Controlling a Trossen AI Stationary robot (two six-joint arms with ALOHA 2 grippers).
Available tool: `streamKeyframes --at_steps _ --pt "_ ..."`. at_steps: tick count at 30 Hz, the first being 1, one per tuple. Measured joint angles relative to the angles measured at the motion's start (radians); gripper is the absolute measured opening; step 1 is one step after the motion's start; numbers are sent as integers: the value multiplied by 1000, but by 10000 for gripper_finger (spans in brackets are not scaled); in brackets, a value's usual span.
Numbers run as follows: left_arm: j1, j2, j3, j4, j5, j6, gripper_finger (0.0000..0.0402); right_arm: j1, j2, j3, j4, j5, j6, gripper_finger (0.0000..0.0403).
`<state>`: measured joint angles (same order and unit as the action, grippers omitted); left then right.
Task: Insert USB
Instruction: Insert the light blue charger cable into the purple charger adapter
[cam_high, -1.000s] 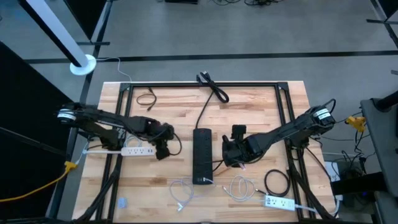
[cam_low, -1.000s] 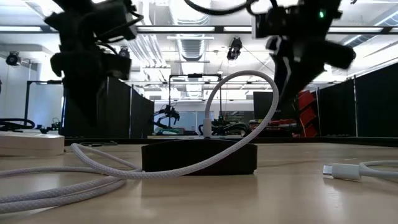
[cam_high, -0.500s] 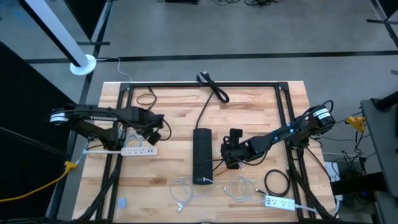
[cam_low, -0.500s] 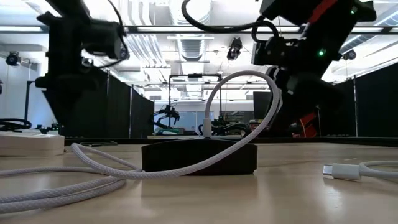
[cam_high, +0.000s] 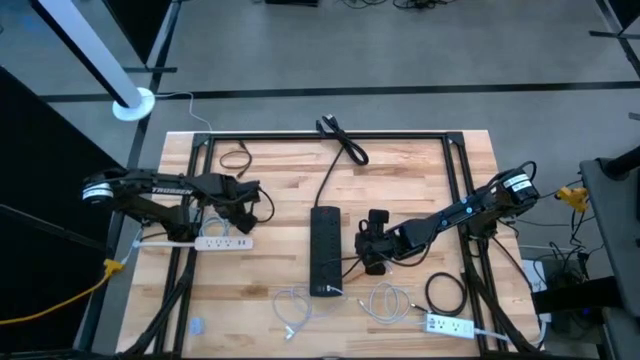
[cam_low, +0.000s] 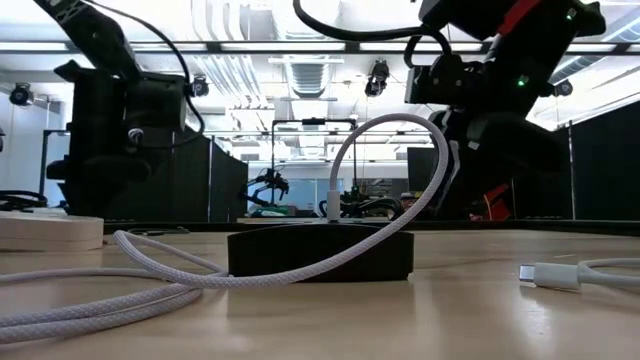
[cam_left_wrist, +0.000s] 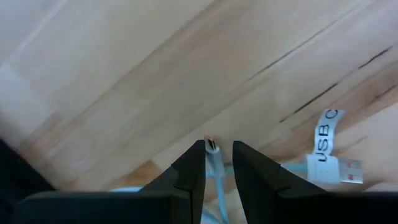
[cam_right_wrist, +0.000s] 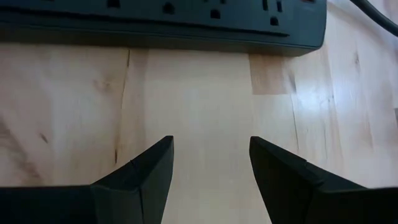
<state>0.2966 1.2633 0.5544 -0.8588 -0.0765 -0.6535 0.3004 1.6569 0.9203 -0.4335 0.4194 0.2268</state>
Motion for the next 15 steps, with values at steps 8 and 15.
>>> streamKeyframes --at_steps 8,15 --pt "26 -1 -15 2 -11 4 134 0 0 0 6 0 1 195" --pt "28 -3 -30 10 -23 12 150 -7 0 9 5 0 -8 195"
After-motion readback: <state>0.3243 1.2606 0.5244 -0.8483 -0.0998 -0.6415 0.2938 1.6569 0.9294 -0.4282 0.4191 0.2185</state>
